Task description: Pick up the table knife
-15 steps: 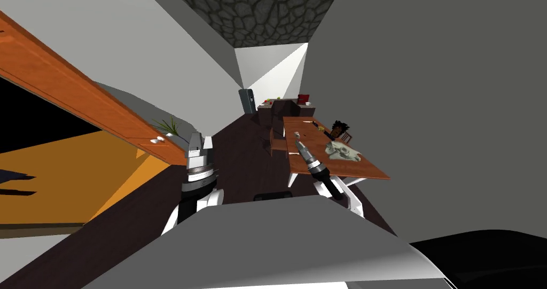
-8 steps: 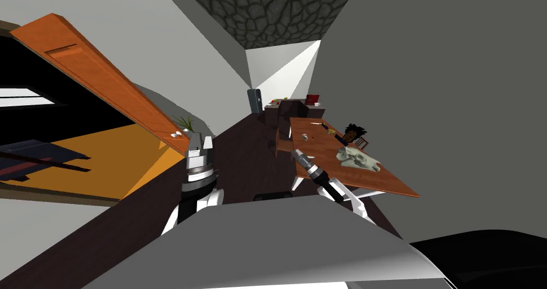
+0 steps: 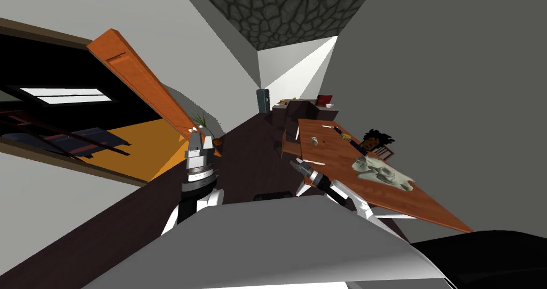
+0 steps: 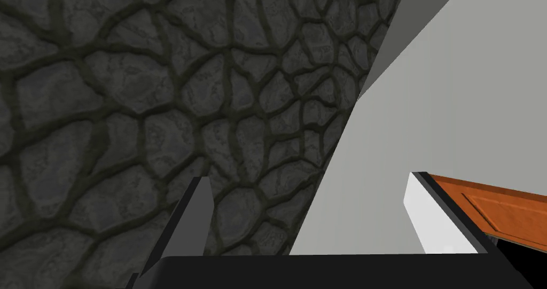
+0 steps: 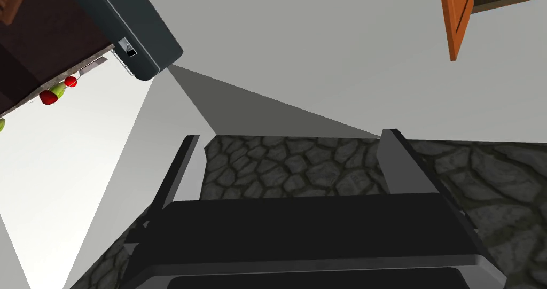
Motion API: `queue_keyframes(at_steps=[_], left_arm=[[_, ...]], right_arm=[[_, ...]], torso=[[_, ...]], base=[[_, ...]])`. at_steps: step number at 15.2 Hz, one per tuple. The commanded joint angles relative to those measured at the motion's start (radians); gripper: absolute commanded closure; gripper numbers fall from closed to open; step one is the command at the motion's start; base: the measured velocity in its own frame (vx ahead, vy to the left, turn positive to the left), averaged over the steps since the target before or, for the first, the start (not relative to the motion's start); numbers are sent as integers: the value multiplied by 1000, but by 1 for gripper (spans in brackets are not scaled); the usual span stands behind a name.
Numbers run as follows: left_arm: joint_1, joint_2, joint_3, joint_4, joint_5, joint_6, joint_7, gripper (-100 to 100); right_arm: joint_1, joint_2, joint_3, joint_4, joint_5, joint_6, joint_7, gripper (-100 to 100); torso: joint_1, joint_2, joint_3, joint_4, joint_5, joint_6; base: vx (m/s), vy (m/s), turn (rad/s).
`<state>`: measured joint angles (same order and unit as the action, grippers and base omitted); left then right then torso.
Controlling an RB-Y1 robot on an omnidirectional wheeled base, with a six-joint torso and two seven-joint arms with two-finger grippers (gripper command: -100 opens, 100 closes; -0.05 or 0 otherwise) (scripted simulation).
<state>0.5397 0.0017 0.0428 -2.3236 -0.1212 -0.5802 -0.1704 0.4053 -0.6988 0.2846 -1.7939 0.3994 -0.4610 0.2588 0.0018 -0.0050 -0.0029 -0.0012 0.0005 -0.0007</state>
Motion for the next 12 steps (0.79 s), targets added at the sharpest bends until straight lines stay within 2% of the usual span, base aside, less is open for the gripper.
queue_keyframes(at_steps=[1,2,4,5,6,7,8,9,10,11,12], left_arm=[[0,0,0,0,0,0,0,0],[0,0,0,0,0,0,0,0],[0,0,0,0,0,0,0,0],[0,0,0,0,0,0,0,0],[0,0,0,0,0,0,0,0],[0,0,0,0,0,0,0,0],[0,0,0,0,0,0,0,0],[0,0,0,0,0,0,0,0],[0,0,0,0,0,0,0,0],[0,0,0,0,0,0,0,0],[0,0,0,0,0,0,0,0]], right_arm=[[0,-40,20,32,18,-2,10,-100],[-4,-72,45,60,39,-5,20,-100],[-4,-79,45,72,39,-5,20,-100],[-8,-117,70,111,61,-8,30,-100],[-8,-117,70,111,61,-8,30,-100],[-11,-155,95,141,83,-10,40,-100],[-11,-155,95,151,83,-10,40,-100],[-15,-191,120,186,104,-13,50,-100],[-15,-191,120,190,104,-13,50,-100],[-18,-225,145,228,125,-16,60,-100],[-18,-227,145,228,125,-16,60,-100]], torso=[[0,0,0,0,0,0],[0,0,0,0,0,0],[-1,-1,0,0,0,0],[-1,1,0,0,0,1],[-1,1,0,0,0,0],[-1,1,0,0,0,0],[-1,0,0,0,0,0],[-1,0,0,0,0,0],[-1,0,0,0,0,0],[-2,-1,0,0,0,0],[-1,-1,-1,0,0,0]], base=[[75,12,199],[84,11,222],[68,4,146],[58,2,148],[64,0,189],[71,3,220],[72,1,197],[86,-10,255],[86,-14,210],[92,-7,246],[86,-9,178]])
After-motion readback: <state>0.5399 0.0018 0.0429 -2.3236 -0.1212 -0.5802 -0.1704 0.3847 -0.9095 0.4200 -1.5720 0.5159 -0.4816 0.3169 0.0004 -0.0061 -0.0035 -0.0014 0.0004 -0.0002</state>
